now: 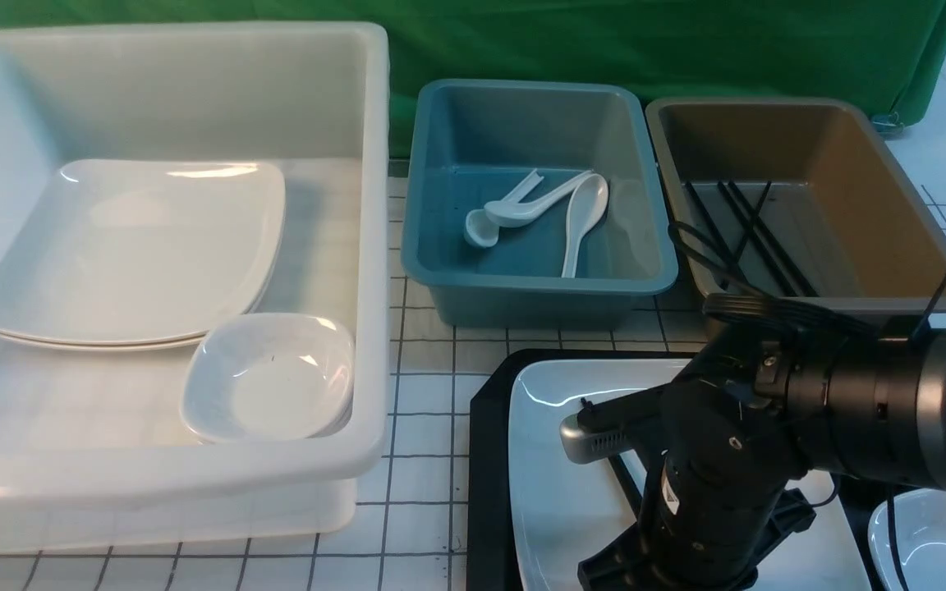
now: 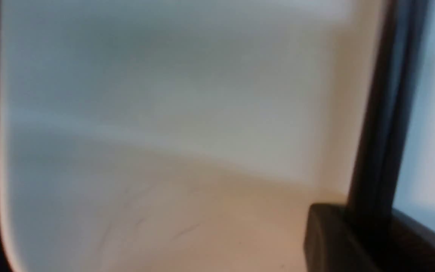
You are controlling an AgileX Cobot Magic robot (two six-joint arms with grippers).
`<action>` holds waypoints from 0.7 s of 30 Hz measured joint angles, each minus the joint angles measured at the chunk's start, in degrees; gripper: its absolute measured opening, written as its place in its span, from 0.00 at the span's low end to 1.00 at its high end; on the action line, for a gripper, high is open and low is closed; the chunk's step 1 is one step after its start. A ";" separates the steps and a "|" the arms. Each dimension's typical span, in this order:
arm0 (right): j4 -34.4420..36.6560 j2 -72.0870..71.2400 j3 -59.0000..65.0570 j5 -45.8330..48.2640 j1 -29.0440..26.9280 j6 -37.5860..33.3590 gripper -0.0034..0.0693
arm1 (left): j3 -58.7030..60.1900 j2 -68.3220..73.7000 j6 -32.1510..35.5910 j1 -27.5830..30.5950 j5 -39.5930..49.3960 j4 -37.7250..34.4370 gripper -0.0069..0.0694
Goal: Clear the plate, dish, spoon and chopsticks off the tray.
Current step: Use the right arm to grab a pair of chopsticks from the plate, then use the right arm to put the chopsticks into the small storage box on the right
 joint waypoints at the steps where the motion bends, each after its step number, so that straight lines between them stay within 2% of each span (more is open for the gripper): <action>1: -0.05 0.00 0.00 0.46 0.00 -0.05 0.22 | 0.00 0.00 0.00 0.00 0.00 0.00 0.10; 9: -0.04 -7.14 0.00 8.65 0.00 -2.35 0.22 | 0.00 0.00 0.00 0.00 0.00 0.00 0.10; 15: -2.98 -19.13 0.00 8.26 -0.89 -3.09 0.22 | 0.00 0.00 0.00 0.00 0.00 0.00 0.10; 17: -4.53 -22.16 -0.07 7.20 -3.01 -3.21 0.22 | 0.00 0.00 0.00 0.00 0.00 0.00 0.10; 21: -6.17 -23.97 -2.96 4.05 -13.48 -5.96 0.22 | 0.00 0.00 0.00 0.00 0.00 0.00 0.10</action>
